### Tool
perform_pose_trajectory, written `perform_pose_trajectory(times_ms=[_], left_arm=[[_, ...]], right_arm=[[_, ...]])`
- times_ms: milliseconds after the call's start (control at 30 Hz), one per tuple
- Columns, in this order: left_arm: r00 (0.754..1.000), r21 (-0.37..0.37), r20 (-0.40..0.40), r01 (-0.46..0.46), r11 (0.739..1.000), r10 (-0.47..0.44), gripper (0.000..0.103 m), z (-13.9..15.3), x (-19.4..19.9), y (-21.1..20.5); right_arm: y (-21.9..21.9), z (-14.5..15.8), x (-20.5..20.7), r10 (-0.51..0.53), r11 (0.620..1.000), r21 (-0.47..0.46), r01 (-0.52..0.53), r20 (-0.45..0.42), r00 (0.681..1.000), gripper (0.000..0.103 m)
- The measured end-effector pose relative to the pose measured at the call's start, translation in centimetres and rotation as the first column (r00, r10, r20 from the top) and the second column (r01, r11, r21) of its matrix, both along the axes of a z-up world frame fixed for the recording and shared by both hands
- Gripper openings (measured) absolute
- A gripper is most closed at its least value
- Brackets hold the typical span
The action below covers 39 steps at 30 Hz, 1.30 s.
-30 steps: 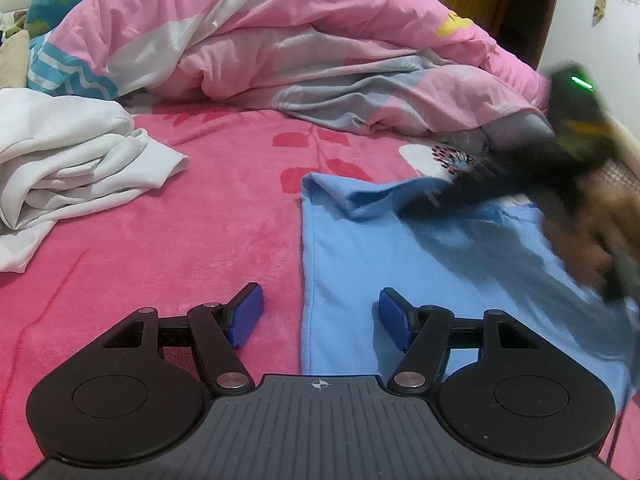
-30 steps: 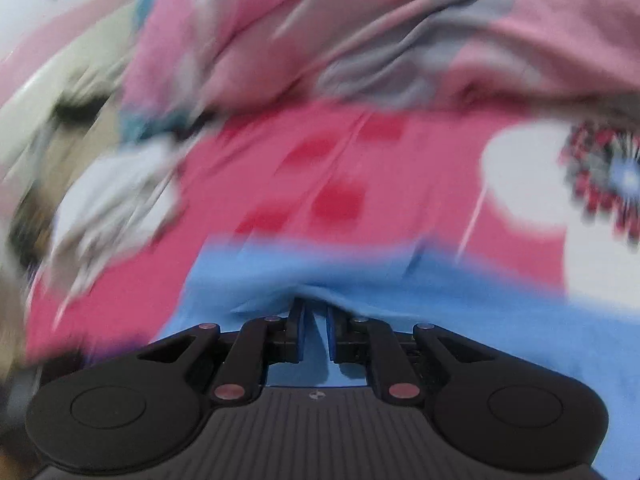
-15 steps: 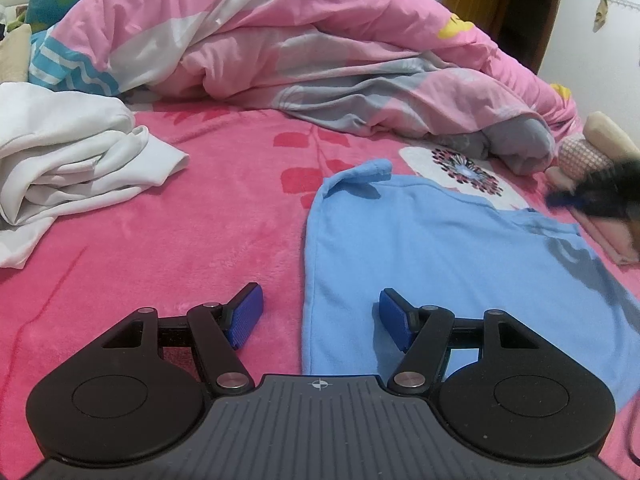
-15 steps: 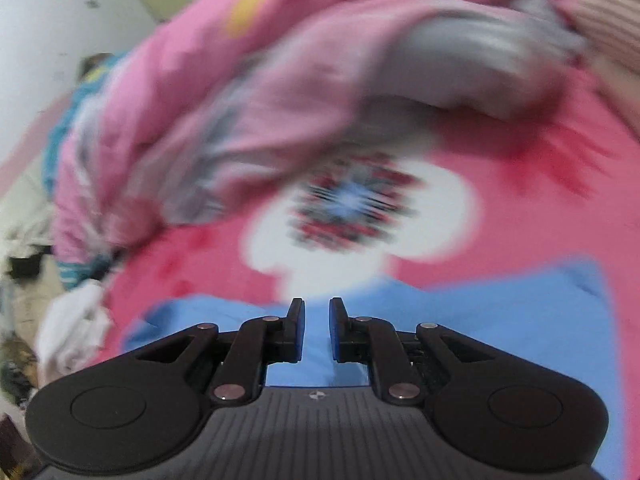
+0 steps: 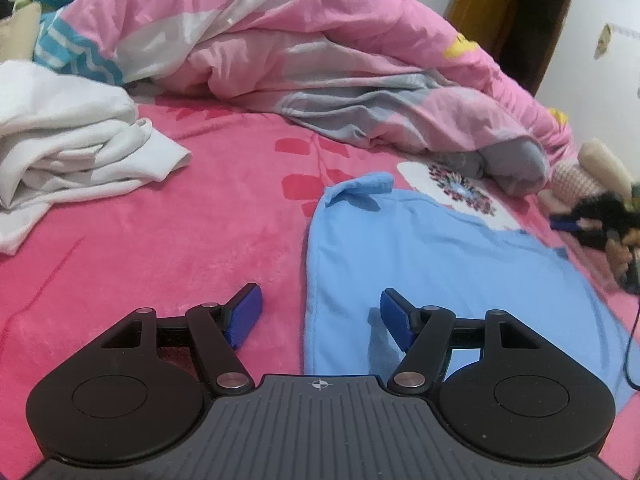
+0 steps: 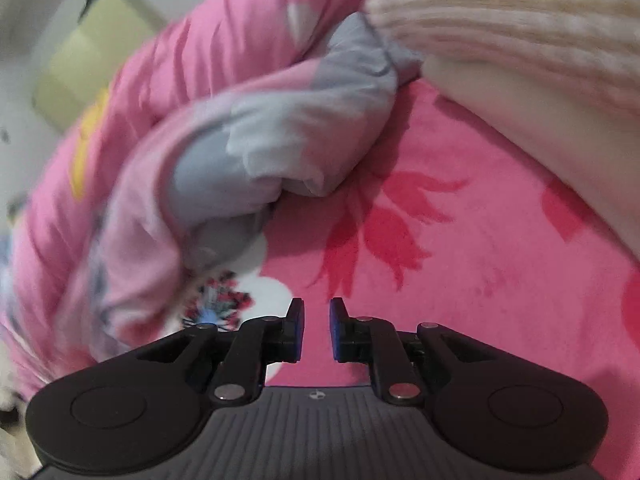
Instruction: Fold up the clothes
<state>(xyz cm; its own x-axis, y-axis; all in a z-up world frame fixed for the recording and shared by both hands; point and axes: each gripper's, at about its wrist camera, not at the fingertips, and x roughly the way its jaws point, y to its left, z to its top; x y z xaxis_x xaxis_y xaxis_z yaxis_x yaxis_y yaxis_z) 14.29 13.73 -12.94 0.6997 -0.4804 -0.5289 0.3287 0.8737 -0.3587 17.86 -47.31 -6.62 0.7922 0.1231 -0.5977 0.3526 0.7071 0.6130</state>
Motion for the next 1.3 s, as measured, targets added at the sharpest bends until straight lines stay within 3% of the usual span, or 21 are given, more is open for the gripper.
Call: perform_pose_trajectory(times_ms=[233,367,533,733,800,900,1000,1033,1067,1200,1300], left_arm=[[0.998,-0.114,-0.053,-0.048,0.992,0.042,0.066,0.7,0.3,1.7],[0.995,-0.153,-0.042,-0.099,0.983,0.094,0.066,2.4,-1.7,3.4],[0.993,-0.154,-0.05,-0.111,0.982,0.104,0.066,4.0,-4.3,4.5],[0.998,0.078,0.05,-0.033,0.996,0.029,0.066,6.6,-3.0,-0.3],[0.996,0.167,0.086,0.012,0.986,-0.027,0.066,6.9,-1.2,-3.1],[0.996,0.279,0.05,0.062,0.958,-0.079,0.066,5.7,2.8,-7.0],[0.999,0.368,-0.004,0.046,0.929,-0.048,0.065,3.6,6.8,-9.3],[1.0,0.378,-0.009,0.026,0.925,-0.024,0.065,3.1,8.1,-9.2],[1.0,0.342,-0.019,0.002,0.94,0.005,0.065,2.9,9.0,-8.5],[0.991,0.15,-0.083,-0.088,0.985,0.101,0.064,2.6,11.9,-5.2],[0.995,0.107,-0.094,-0.032,0.994,0.042,0.064,2.3,12.3,-4.8]], right_arm=[[-0.5,0.7,-12.3,0.005,0.992,0.127,-0.007,0.02,1.0,0.018],[0.1,1.1,-20.0,-0.006,0.988,0.156,0.002,0.028,1.0,0.02],[1.2,-0.2,-24.4,-0.004,0.984,0.18,0.001,0.011,1.0,0.026],[1.9,-0.9,-23.9,0.01,0.983,0.183,-0.019,0.052,0.999,0.027],[2.4,-0.9,-23.3,0.02,0.984,0.172,-0.032,0.073,0.997,0.027],[2.8,-1.2,-22.5,0.03,0.985,0.167,-0.043,0.084,0.996,0.027],[2.8,-1.3,-22.0,0.041,0.988,0.144,-0.053,0.081,0.996,0.027],[2.6,-1.2,-21.9,0.043,0.99,0.133,-0.053,0.081,0.996,0.027],[2.4,-1.1,-21.8,0.043,0.991,0.123,-0.053,0.08,0.996,0.027],[0.9,-0.8,-20.5,0.041,0.996,0.078,-0.047,0.074,0.996,0.027],[-0.5,-0.7,-18.0,0.051,0.996,0.064,-0.056,0.074,0.996,0.028]])
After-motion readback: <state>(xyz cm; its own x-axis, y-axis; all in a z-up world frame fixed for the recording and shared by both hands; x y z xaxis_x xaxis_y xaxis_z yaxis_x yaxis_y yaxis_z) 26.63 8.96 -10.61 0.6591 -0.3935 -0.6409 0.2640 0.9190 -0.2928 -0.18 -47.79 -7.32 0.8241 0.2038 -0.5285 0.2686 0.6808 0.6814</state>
